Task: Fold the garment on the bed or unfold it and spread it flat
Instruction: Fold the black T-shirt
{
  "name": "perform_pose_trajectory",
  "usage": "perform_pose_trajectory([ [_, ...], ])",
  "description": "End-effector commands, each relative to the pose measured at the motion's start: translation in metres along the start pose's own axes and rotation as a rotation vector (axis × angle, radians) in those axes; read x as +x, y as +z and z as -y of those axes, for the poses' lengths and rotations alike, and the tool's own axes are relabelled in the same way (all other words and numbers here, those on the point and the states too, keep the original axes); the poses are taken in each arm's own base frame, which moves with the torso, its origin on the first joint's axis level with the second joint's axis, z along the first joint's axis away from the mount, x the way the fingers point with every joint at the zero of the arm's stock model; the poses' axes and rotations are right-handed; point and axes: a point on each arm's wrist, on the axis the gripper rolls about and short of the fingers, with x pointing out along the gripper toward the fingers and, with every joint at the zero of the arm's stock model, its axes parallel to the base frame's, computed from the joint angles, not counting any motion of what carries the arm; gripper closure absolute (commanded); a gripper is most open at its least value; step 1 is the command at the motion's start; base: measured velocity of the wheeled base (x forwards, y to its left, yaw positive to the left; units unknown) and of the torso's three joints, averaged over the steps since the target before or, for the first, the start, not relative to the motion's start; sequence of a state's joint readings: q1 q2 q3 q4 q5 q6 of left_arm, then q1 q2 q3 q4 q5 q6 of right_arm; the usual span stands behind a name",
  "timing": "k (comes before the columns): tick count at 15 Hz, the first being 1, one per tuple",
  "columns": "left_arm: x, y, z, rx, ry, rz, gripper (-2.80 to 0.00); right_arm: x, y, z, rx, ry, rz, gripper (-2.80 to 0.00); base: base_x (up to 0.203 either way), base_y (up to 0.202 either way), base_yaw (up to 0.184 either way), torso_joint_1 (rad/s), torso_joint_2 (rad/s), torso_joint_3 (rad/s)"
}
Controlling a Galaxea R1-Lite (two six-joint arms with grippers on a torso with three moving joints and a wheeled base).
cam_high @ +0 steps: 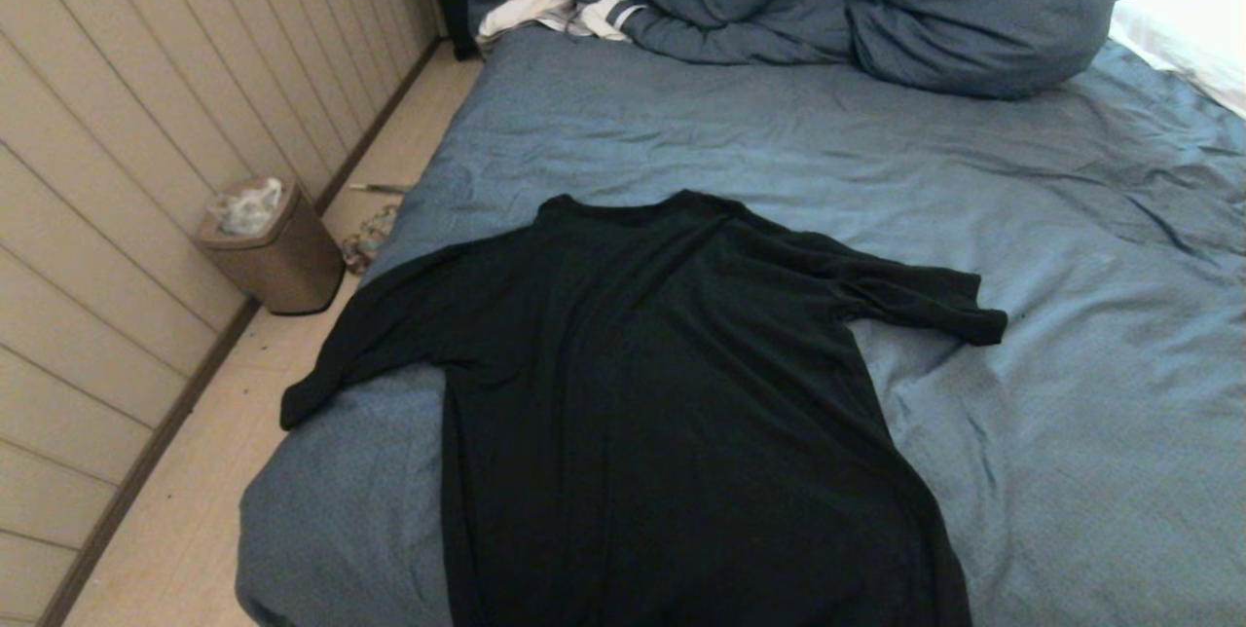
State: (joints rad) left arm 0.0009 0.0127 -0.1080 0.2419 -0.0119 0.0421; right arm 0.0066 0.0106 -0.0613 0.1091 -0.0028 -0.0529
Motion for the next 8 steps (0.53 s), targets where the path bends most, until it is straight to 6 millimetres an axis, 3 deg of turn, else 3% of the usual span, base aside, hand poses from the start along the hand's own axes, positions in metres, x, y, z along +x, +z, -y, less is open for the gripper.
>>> perform_pose_trajectory([
  [1, 0.000, 0.018, -0.001, -0.001, -0.003, 0.004, 0.00, -0.005, 0.023, 0.001, 0.001, 0.004, -0.007, 0.00, 0.000, 0.000, 0.000, 0.000, 0.00, 0.000],
  [4, 0.015, 0.050, -0.002, -0.017, -0.012, -0.054, 0.00, 0.005, 0.053, 0.003, 0.030, 0.016, -0.099, 0.00, 0.000, 0.000, 0.000, 0.000, 0.00, 0.000],
  [8, 0.065, 0.107, -0.005, -0.112, -0.012, -0.083, 0.00, 0.037, 0.106, 0.004, 0.155, 0.063, -0.191, 0.00, 0.000, 0.000, 0.000, 0.000, 0.00, 0.000],
])
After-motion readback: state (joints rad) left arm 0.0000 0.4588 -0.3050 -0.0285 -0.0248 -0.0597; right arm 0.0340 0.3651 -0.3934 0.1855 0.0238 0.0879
